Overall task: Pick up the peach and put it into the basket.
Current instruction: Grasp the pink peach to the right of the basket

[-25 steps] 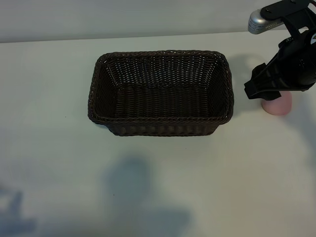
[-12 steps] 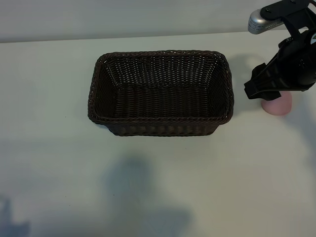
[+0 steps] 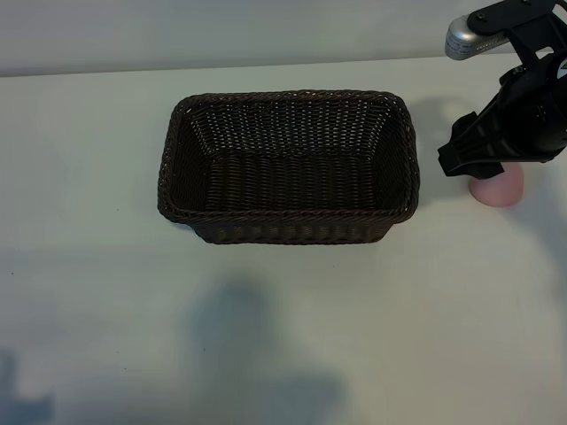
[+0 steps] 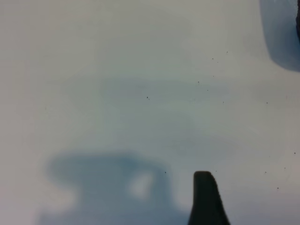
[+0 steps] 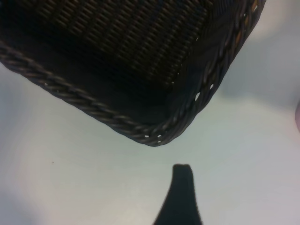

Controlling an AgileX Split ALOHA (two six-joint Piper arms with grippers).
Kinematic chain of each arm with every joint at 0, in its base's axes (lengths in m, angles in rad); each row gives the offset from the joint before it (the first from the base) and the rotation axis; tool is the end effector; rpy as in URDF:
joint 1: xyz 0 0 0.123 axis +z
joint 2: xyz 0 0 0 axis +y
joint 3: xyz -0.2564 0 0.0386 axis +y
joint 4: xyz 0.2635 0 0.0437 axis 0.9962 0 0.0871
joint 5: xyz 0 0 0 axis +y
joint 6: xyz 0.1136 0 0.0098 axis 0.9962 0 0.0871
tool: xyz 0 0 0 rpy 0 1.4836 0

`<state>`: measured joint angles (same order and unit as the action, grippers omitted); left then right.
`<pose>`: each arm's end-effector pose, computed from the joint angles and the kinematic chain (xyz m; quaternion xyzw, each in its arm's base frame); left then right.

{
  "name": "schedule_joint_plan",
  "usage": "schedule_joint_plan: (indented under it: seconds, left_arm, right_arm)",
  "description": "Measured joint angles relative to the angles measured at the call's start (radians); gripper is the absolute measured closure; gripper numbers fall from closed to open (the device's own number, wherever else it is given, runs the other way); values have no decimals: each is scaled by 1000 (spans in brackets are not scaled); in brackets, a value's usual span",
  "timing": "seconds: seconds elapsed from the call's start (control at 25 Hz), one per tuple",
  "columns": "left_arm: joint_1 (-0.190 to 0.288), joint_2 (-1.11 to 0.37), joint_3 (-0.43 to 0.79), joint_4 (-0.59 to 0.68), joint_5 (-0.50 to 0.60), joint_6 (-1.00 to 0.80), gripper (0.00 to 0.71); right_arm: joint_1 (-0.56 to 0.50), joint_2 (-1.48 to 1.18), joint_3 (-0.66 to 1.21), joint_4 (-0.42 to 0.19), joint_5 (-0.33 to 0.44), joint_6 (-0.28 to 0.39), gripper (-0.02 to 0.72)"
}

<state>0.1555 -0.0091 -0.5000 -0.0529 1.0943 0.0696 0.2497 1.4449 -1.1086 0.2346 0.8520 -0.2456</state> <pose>0.0523 0.0028 0.2714 -0.0353 0.8585 0.0311 0.5106 0.3064 0.0988 0.2371 -0.1840 0.9497 0.1041 0.2309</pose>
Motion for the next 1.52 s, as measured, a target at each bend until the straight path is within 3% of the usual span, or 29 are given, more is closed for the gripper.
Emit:
schedule_joint_plan:
  seconds: [0.24, 0.52, 0.72, 1.16, 1.52]
  left_arm:
    - [-14, 0, 0, 0, 0, -1, 275]
    - [-58, 0, 0, 0, -1, -1, 301]
    - [-59, 0, 0, 0, -1, 0, 305]
    - [-59, 0, 0, 0, -1, -2, 305]
    - [-59, 0, 0, 0, -1, -1, 306]
  right_arm:
    - [0, 1, 0, -36, 1, 33, 108]
    - [0, 57, 0, -184, -37, 163, 108]
    - [-2, 135, 0, -244, -106, 226, 108]
    - [-127, 311, 0, -250, -240, 285, 108]
    - [-133, 405, -1, -235, -318, 287, 108]
